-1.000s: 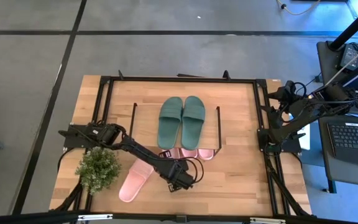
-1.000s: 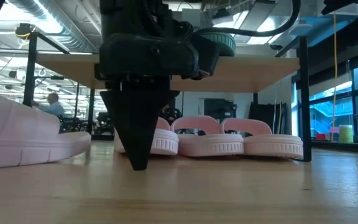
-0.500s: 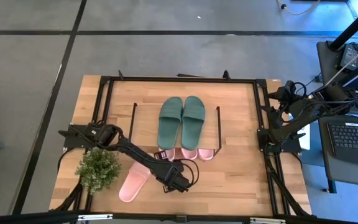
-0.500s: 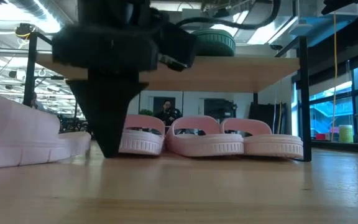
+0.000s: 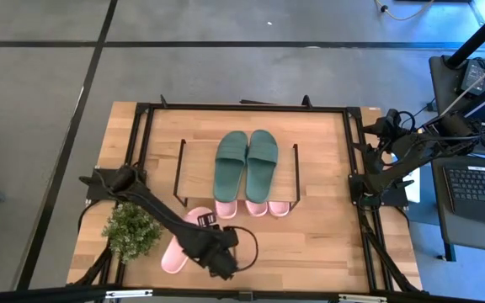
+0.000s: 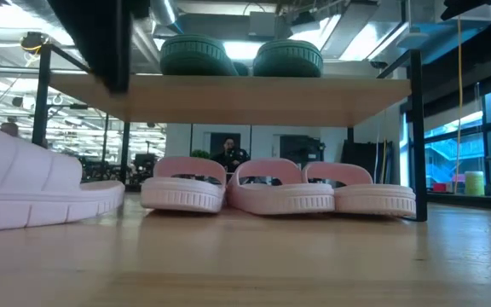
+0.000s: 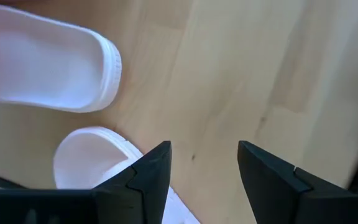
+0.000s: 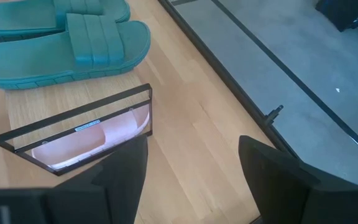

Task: Pick and place slides into the shelf
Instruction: Put the pink slide under the shelf

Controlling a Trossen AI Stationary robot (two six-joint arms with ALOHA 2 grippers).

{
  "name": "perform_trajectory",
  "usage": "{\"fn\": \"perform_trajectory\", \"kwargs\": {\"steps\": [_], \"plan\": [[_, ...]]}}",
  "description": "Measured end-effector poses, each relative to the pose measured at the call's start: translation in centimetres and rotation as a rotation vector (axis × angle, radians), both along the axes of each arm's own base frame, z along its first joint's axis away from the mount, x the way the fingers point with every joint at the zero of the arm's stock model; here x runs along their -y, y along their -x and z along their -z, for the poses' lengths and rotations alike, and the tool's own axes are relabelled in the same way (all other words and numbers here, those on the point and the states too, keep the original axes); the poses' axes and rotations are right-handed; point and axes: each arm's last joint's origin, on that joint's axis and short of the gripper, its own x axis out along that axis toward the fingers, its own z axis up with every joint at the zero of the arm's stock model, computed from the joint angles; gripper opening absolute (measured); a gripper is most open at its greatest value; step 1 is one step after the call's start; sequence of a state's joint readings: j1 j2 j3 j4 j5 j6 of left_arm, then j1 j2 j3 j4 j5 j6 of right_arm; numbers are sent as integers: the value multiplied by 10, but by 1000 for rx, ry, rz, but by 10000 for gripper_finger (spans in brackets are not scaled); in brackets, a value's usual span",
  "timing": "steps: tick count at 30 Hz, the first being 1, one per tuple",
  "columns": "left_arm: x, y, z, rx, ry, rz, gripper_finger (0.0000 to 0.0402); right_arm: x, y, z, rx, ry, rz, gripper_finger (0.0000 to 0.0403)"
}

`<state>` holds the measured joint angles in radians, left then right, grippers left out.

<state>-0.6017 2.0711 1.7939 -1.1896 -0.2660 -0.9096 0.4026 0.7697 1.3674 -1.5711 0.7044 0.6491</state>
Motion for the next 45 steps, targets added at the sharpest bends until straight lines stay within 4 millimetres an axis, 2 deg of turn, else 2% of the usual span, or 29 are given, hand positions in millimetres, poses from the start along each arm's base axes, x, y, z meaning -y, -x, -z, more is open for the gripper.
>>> {"fn": "perform_trajectory", "kwargs": {"steps": [4, 7, 10, 16, 21, 25, 29, 34, 39, 45], "plan": [[9, 13, -13, 21, -31, 99, 176, 0, 0, 0, 0, 0, 0, 253], [19, 24, -13, 14, -138, 247, 176, 0, 0, 0, 3, -3, 4, 253], [31, 36, -13, 40, -245, 325, 176, 0, 0, 0, 20, -20, 29, 253], [54, 75, -11, 36, -339, 283, 176, 0, 0, 0, 40, -45, 59, 253], [63, 99, 13, 25, -357, 236, 176, 2, 0, -1, 65, 15, 100, 253], [61, 114, 31, -19, -408, 225, 177, 2, -1, -2, 69, 23, 106, 253], [52, 120, 45, -71, -466, 248, 177, 2, -1, -2, 81, 6, 122, 253], [37, 123, 57, -165, -556, 283, 177, 2, -1, -2, 104, -26, 152, 253], [22, 122, 69, -172, -639, 282, 177, 2, -1, -2, 117, -43, 168, 253], [12, 118, 75, -199, -657, 258, 177, 2, -1, -2, 130, -62, 184, 253]]}}
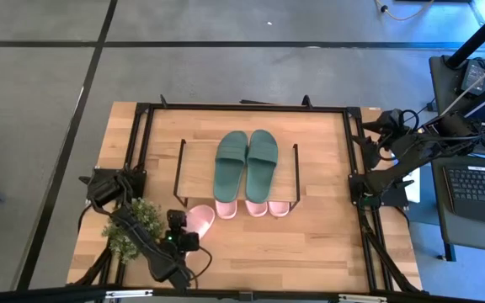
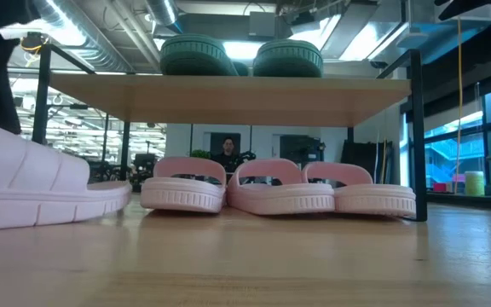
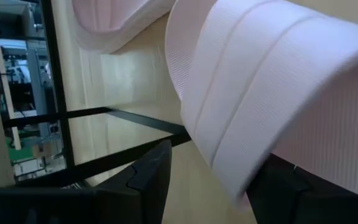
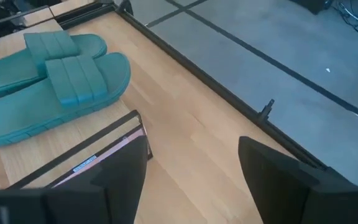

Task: Pick and place slides into the shelf
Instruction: Put the pink slide under the shelf

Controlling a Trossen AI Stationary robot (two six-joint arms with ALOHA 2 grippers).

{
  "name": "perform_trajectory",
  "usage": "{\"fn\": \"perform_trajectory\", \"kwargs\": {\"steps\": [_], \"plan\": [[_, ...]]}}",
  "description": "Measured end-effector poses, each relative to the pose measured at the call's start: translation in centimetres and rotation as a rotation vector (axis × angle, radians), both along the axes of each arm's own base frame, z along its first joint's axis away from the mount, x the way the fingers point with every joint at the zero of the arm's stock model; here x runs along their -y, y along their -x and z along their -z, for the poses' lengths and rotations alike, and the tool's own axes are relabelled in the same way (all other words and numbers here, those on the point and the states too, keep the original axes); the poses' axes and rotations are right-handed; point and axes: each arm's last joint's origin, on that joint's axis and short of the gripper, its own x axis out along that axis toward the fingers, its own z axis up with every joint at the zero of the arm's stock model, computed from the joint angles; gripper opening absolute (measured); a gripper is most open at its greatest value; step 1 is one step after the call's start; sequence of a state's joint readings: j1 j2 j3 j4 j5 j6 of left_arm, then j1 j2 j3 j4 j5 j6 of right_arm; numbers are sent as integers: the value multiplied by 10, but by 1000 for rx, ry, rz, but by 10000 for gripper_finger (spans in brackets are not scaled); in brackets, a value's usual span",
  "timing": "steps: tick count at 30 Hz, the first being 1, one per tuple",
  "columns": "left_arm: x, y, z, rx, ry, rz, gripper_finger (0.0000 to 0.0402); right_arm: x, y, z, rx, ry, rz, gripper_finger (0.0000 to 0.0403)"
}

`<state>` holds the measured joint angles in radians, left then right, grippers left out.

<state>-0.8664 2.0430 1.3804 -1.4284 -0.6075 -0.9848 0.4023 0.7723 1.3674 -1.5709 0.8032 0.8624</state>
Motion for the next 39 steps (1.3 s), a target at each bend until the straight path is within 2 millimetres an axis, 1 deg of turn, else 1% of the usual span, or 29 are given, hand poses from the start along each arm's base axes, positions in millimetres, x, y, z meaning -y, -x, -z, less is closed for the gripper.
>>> {"fn": "perform_trajectory", "kwargs": {"steps": [11, 18, 21, 24, 29, 32, 35, 37, 39], "plan": [[-5, -11, 2, 35, 36, -34, 177, 0, 0, 0, 10, -13, 11, 253], [-11, -17, 2, -20, 25, 4, 176, 0, 0, 0, 9, -12, 10, 253], [-12, -18, 2, -35, 25, 11, 169, 0, 0, 0, 7, -10, 8, 253], [-12, -19, 2, -29, 25, 12, 148, 0, 0, 0, -2, 1, -2, 253], [-11, -19, 3, -26, 28, 12, 97, 0, 0, 0, -2, 1, -2, 253], [-11, -19, 3, -18, 34, 13, 63, 0, 0, 0, -3, 2, -3, 253], [-10, -20, 3, -10, 45, 11, 21, 0, 0, 0, -3, 3, -4, 253], [-10, -20, 4, -13, 61, -7, 9, 0, 0, 0, -4, 3, -4, 253], [-10, -20, 4, 3, 80, -47, 9, 0, 0, 0, -4, 4, -5, 253]]}}
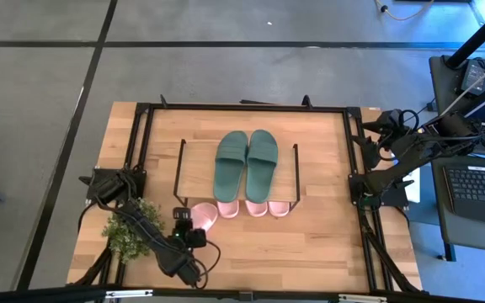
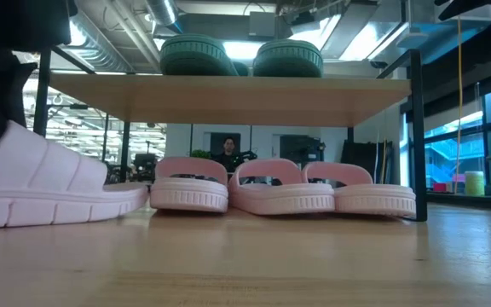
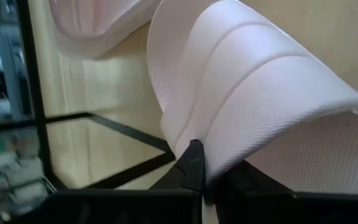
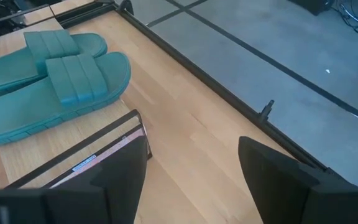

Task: Pick and place slides into the shelf
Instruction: Put the pink slide under the shelf

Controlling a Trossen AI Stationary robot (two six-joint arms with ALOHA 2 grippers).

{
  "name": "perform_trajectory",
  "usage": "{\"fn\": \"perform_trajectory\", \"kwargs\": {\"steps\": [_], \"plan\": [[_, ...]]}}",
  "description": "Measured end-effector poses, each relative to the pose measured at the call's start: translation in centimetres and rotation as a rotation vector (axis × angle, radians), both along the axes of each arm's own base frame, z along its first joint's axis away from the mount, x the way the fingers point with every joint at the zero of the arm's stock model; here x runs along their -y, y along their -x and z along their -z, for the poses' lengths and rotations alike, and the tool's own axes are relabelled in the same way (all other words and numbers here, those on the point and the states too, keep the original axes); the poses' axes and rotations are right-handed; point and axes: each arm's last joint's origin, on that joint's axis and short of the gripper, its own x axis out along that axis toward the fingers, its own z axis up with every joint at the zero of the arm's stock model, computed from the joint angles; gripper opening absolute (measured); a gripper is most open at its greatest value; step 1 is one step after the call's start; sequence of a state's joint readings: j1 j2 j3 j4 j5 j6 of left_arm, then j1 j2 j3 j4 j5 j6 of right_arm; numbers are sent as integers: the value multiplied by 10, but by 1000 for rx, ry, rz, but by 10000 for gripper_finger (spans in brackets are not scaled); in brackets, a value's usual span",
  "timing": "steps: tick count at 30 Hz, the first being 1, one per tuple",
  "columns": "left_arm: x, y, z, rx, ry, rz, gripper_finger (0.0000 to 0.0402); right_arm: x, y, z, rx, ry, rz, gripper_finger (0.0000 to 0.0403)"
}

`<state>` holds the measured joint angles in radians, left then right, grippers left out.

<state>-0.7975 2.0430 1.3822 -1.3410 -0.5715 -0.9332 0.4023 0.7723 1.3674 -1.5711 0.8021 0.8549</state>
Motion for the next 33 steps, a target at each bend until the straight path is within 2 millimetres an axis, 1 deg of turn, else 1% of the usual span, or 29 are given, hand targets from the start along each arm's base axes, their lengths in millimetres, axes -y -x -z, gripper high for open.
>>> {"fn": "perform_trajectory", "kwargs": {"steps": [4, 8, 9, 12, 16, 23, 33], "plan": [[4, -1, -8, 67, 30, -100, 6, 0, 0, 0, -4, 5, -5, 253], [4, -4, -22, 177, 36, -275, 4, 0, 0, 0, -14, 18, -16, 253], [2, -5, -24, 187, 39, -319, 4, 0, 0, 0, -14, 18, -16, 253], [-4, -10, -24, 142, 80, -414, 3, 0, 0, 0, -15, 19, -17, 253], [-11, -20, -23, 155, 99, -407, 2, 0, 0, 0, -18, 23, -21, 253], [-29, -37, -22, 142, 86, -395, 2, 0, 0, 0, -27, 34, -31, 253], [-49, -49, -21, 96, 112, -481, 2, 0, 0, 0, -28, 36, -33, 253]]}}
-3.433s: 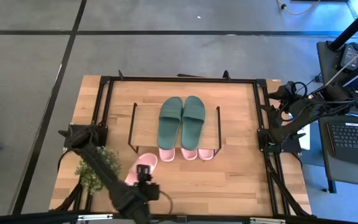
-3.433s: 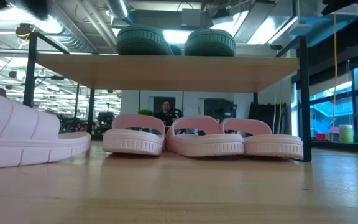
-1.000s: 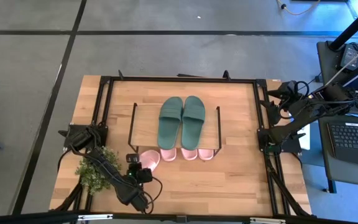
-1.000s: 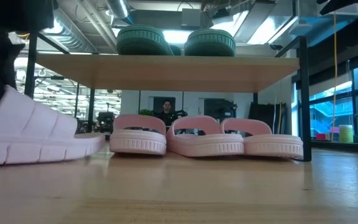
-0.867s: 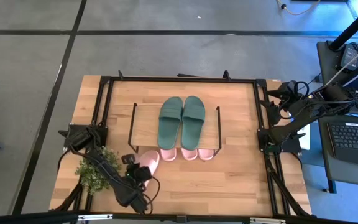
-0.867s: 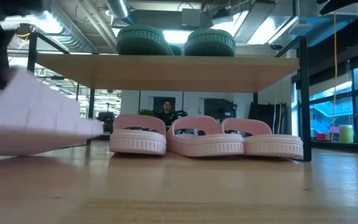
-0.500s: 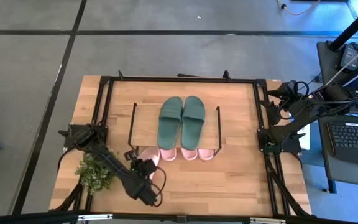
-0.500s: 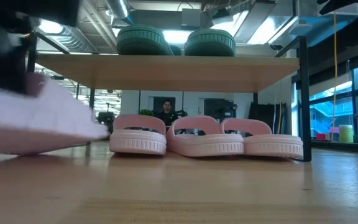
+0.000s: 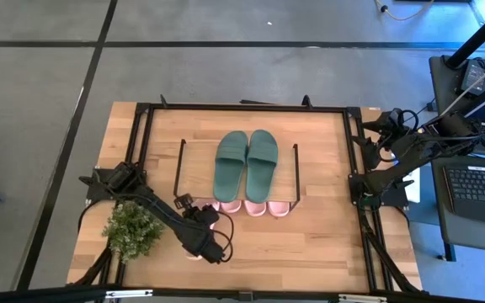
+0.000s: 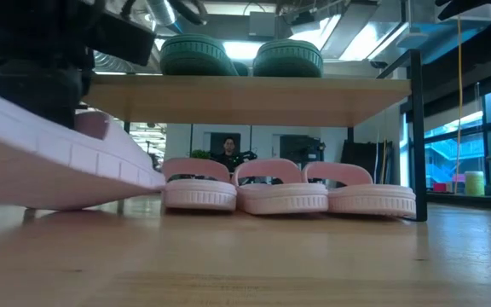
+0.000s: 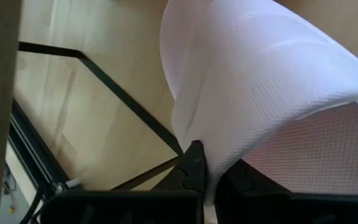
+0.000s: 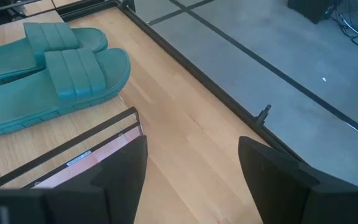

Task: Pick and place slides into the shelf
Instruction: Put the pink slide under the shelf

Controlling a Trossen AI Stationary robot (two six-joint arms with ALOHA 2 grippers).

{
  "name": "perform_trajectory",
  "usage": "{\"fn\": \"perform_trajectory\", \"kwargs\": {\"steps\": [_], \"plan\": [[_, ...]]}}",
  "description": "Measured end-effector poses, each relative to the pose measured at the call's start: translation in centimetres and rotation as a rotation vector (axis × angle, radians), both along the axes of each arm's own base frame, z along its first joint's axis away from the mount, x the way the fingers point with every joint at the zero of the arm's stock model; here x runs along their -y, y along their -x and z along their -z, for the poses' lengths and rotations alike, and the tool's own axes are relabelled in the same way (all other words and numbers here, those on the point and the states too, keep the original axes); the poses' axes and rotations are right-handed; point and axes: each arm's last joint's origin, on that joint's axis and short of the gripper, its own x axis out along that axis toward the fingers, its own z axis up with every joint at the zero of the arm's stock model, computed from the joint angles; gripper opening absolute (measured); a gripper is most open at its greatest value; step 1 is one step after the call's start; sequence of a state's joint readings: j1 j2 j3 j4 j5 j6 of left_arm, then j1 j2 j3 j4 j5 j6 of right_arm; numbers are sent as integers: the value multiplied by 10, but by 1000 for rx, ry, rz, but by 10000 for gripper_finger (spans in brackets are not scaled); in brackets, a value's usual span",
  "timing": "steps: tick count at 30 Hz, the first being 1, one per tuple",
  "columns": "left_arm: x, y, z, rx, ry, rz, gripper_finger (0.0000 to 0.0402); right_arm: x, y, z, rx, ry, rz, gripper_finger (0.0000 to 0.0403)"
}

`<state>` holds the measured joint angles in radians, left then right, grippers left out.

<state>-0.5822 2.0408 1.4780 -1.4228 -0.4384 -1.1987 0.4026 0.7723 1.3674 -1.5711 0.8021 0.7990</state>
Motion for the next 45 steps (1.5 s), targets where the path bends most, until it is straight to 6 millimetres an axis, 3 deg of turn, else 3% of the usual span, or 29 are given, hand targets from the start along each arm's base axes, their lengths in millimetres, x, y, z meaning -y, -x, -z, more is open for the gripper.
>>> {"fn": "perform_trajectory", "kwargs": {"steps": [28, 45], "plan": [[-14, -4, 0, -84, 66, -99, 2, 0, 0, 0, -11, 14, -12, 253], [-14, -4, -5, -125, 49, -45, 2, 0, 0, 0, -11, 14, -12, 253]]}}
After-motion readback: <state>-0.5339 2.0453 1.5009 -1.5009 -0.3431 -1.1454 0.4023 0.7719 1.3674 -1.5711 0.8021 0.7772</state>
